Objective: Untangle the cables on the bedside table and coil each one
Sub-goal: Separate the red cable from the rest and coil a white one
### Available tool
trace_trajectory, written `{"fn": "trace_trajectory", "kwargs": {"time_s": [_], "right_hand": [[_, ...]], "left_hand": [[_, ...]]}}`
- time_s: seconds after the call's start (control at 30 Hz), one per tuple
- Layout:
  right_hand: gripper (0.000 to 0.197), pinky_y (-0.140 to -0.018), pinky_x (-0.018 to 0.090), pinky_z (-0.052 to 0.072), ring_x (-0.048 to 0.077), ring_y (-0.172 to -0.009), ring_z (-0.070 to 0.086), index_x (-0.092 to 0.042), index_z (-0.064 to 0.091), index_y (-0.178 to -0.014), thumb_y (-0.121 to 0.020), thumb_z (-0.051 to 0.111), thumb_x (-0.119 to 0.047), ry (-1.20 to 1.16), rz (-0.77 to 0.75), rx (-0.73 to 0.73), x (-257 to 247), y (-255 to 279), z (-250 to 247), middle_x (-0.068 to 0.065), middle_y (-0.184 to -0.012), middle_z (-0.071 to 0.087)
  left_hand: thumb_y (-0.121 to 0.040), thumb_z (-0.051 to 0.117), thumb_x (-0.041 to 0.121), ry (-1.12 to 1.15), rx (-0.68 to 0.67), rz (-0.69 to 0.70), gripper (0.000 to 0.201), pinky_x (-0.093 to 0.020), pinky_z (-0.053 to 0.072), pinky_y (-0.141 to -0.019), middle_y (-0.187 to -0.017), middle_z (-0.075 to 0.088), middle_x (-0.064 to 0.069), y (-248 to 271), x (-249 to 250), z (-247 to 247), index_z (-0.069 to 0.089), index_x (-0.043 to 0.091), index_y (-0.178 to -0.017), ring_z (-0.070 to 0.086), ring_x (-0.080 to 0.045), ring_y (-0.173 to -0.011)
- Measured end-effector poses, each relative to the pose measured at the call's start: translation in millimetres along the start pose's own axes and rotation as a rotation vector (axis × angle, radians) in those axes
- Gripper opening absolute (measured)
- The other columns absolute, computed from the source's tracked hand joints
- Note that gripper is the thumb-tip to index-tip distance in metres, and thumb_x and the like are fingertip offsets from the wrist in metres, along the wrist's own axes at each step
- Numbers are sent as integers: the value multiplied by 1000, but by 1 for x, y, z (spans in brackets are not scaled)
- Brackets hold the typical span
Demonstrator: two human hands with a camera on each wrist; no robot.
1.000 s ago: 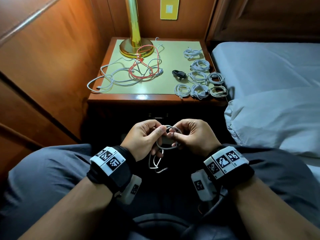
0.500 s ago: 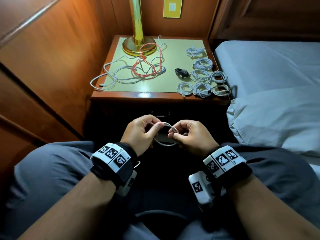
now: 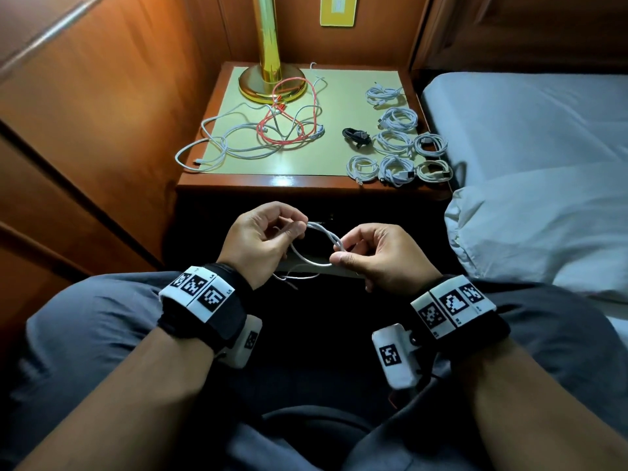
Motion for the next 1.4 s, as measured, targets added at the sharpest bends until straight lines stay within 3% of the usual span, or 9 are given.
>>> {"fn": "trace_trajectory", "kwargs": {"time_s": [0.27, 0.47, 0.77, 0.87, 0.93, 1.03, 1.17, 1.33, 1.4], "right_hand": [[16, -35, 22, 39, 12, -38, 48, -3, 63, -100, -96, 62, -18, -264, 146, -188, 5, 5, 17, 10, -76, 64], [33, -35, 19, 31, 5, -36, 30, -5, 68, -99, -96, 48, -32, -423, 248, -375, 6, 16, 34, 3, -72, 53], [24, -41, 16, 33, 1, -31, 29, -16, 59, -92, -103, 41, -28, -916, 50, 135, -7, 1, -64, -9, -68, 56], [24, -45, 20, 36, 3, -36, 32, -13, 63, -93, -105, 44, -22, -748, -49, 327, -1, 1, -86, -3, -74, 65], [23, -46, 23, 42, 7, -38, 38, -8, 66, -94, -105, 47, -17, -555, -115, 363, -4, 2, -81, 3, -82, 73], [25, -46, 20, 42, 8, -40, 48, -5, 70, -93, -104, 51, -17, -124, -200, 284, -14, 1, -53, 3, -92, 77], [20, -63, 14, 47, -2, -68, 65, -17, 73, -86, -100, 59, -19, 240, -198, 39, -7, -2, -7, -8, -87, 76], [32, -45, 13, 39, 1, -44, 56, 10, 61, -91, -105, 45, -14, -16, 22, -202, 4, 2, 23, 14, -79, 71], [33, -38, 17, 35, 3, -37, 47, 12, 60, -96, -106, 43, -14, -152, 89, -224, 8, 3, 31, 8, -82, 73]], "left_hand": [[-89, 71, 1, -24, -141, 73, 6, -17, 48, -70, -76, 70, -2, 8, 9, 20, 74, 7, -88, 62, -7, -69], [-88, 70, 0, -17, -192, 117, 9, -19, 52, -72, -80, 71, 3, 12, 17, 21, 75, 7, -92, 69, -14, -75], [-86, 76, 13, -94, 49, 13, 18, -25, 50, -70, -76, 65, 13, -20, 2, -52, 77, 21, -103, 55, -1, -66], [-86, 77, 13, -162, 142, 49, 13, -10, 43, -69, -75, 70, 18, -23, 3, -65, 78, 21, -95, 57, 7, -62], [-86, 77, 15, -242, 56, 75, 12, -15, 47, -71, -84, 74, 11, -17, 3, -47, 79, 23, -93, 62, 3, -70], [-83, 78, 14, -343, -190, 171, 13, -32, 55, -75, -83, 71, 2, 3, 3, 1, 80, 23, -91, 67, -13, -78], [-85, 76, 11, -237, -245, 265, 10, -23, 52, -75, -84, 70, 3, 13, 18, 26, 80, 16, -92, 69, -13, -81], [-88, 75, 13, -137, -75, 168, 5, -24, 52, -77, -88, 75, 4, 4, 18, 2, 78, 17, -90, 70, -15, -84], [-88, 75, 14, -98, -56, 108, 5, -23, 53, -78, -90, 77, 6, 3, 16, -3, 78, 17, -89, 71, -12, -84]]}}
Point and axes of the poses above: each hand's wrist, its own y-axis away from the middle knuckle, its own z-axis out of the palm, x = y × z, the point moved 8 cm from there along -y, towards the middle knuckle
